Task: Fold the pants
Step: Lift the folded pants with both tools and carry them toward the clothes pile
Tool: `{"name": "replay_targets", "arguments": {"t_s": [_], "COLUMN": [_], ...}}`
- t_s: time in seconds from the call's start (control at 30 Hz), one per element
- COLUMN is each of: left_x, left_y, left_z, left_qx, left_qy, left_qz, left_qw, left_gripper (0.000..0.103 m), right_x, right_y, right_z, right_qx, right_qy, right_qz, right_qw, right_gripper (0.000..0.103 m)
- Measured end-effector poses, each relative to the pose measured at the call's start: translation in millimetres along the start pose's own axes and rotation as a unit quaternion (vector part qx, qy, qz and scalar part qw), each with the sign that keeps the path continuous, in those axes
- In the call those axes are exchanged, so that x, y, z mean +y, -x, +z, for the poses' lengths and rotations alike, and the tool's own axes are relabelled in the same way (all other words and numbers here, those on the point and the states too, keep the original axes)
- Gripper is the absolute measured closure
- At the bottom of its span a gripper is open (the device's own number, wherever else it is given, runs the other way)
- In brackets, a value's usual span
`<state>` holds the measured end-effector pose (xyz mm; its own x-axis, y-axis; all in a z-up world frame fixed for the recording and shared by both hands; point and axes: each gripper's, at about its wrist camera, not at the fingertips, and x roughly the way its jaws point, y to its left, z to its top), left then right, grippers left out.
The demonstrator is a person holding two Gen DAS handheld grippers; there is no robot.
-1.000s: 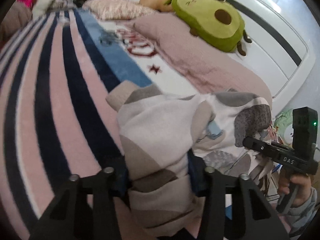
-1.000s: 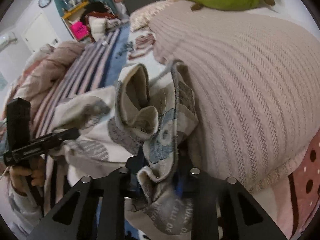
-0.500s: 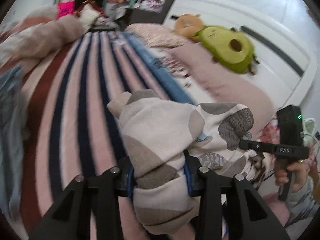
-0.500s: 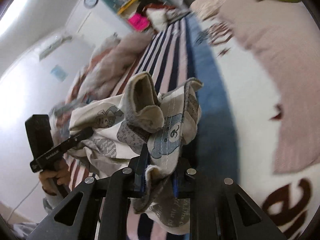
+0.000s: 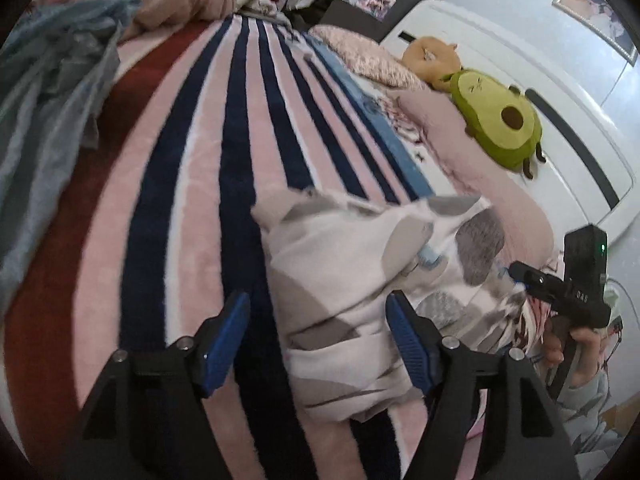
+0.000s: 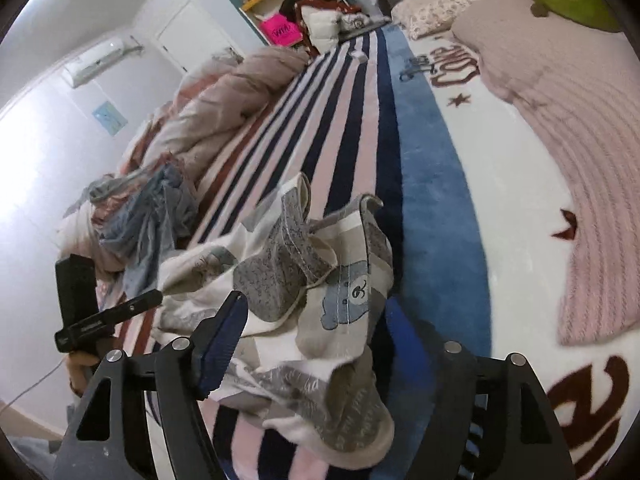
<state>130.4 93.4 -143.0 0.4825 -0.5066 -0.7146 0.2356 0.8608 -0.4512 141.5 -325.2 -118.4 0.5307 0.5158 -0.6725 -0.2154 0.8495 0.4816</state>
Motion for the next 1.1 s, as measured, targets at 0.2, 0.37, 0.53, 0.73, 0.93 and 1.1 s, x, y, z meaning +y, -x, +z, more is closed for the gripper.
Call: {"name": "replay_targets", "arguments": {"t_s": [0.2, 0.37, 0.53, 0.73, 0.93, 1.1], "left_x": [-4.3, -11.5, -15.7, 11.9, 75.0, 130.5], "left_y": [-38.2, -47.1, -27.1, 40.6, 138.9, 206.4], "left_z": [-16.5, -11.2, -7.2, -3.0, -18.3, -49.8], "left_qx": [0.032, 0.018, -0.013, -0.074, -0.128, -0.157], "left_qy": [0.028, 0.033, 0.016, 0.010, 0.033, 0.071], "left_qz": [-0.062, -0.058, -0.052, -0.003, 0.081, 0.161], "left_qw": [0.9972, 0.9976, 0.9984, 0.9972, 0.9879, 0.9718], "left_gripper": [0.036, 0.060, 0.075, 0.075, 0.075, 0.075], "right_x": [-13.6, -13.5, 14.0, 66.4, 164.3, 251.8], "right_y": [-32.1, -50.0, -49.3, -57.8, -102.7, -146.7], "right_z": [-10.1, -18.4, -17.3, -6.5, -3.9, -24.0], "right_qx": [0.066, 0.097, 0.077, 0.062, 0.091, 0.126], "right_qy": [-0.019, -0.028, 0.018, 0.043, 0.093, 0.149], "right_qz": [-0.021, 0.002, -0.019, 0.029, 0.095, 0.142], "right_qw": [0.997, 0.995, 0.997, 0.997, 0.987, 0.970], "right_gripper": [0.035, 0.069, 0.088, 0.090, 0.090, 0.090]}}
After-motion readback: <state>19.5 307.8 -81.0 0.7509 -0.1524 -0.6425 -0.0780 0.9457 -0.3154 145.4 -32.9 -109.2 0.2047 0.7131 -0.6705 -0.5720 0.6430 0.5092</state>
